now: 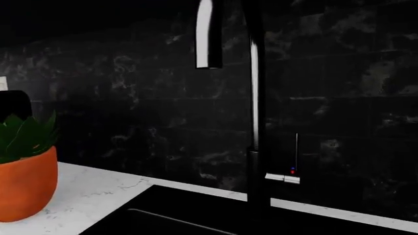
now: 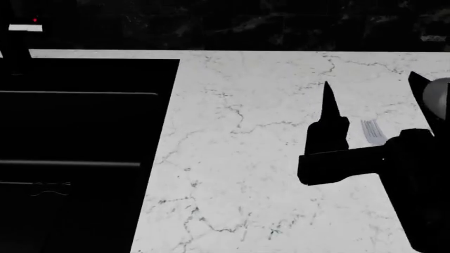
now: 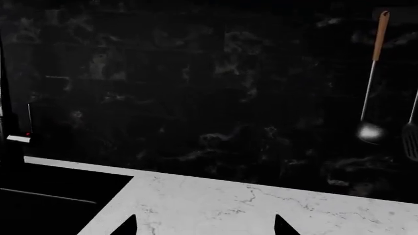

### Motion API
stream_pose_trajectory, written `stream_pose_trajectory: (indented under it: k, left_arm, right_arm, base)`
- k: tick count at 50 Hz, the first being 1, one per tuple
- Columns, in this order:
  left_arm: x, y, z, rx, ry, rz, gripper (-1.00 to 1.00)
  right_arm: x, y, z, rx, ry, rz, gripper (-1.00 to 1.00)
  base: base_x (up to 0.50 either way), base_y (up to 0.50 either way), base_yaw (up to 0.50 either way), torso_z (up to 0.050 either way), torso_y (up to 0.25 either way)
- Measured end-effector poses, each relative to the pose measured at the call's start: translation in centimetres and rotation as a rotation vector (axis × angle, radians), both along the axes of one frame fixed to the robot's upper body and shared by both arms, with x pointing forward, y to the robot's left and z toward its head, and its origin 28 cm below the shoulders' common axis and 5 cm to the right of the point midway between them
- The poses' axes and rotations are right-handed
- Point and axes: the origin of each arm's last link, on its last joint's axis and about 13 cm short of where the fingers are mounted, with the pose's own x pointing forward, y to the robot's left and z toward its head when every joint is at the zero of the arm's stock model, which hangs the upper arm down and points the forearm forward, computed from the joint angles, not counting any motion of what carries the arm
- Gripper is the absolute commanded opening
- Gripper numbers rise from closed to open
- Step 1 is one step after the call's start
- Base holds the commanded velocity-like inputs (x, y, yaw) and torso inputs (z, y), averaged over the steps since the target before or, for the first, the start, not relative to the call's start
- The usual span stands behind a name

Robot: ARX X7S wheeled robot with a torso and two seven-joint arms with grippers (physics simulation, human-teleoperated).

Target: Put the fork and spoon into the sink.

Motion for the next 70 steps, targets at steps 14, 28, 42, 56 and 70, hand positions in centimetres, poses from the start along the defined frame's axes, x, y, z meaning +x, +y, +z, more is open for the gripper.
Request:
stream_pose_trajectory:
  k: [14,28,42,56,70]
  left_arm:
    - [0.1,0.1,-0.3,-0.001,0.010,0.000,1.00]
    - [0.3,0.1,-0.6,-0.001,0.019,-0.002,1.00]
    - [0.5,0.1,-1.0,-0.005,0.030,-0.005,1.00]
    - [0.7,0.1,-1.4,-0.011,0.038,-0.002,1.00]
    - [0.8,0.1,-1.6,-0.015,0.042,-0.004,1.00]
  right_arm:
    - [0.9,-2.2,-0.7,0.058,0.170,-0.047,1.00]
    - [1.0,-3.7,-2.6,0.079,0.312,-0.121,1.00]
    - [2.0,-5.2,-3.6,0.073,0.351,-0.213,1.00]
    - [5.2,-5.8,-4.6,0.048,0.360,-0.251,1.00]
    - [7.6,-6.2,-6.2,0.026,0.403,-0.246,1.00]
  base:
    - [0.00,0.00,0.00,0.000,0.000]
    - [0.00,0.00,0.00,0.000,0.000]
    - [0.00,0.00,0.00,0.000,0.000]
    - [0.00,0.00,0.00,0.000,0.000]
    - [0.00,0.00,0.00,0.000,0.000]
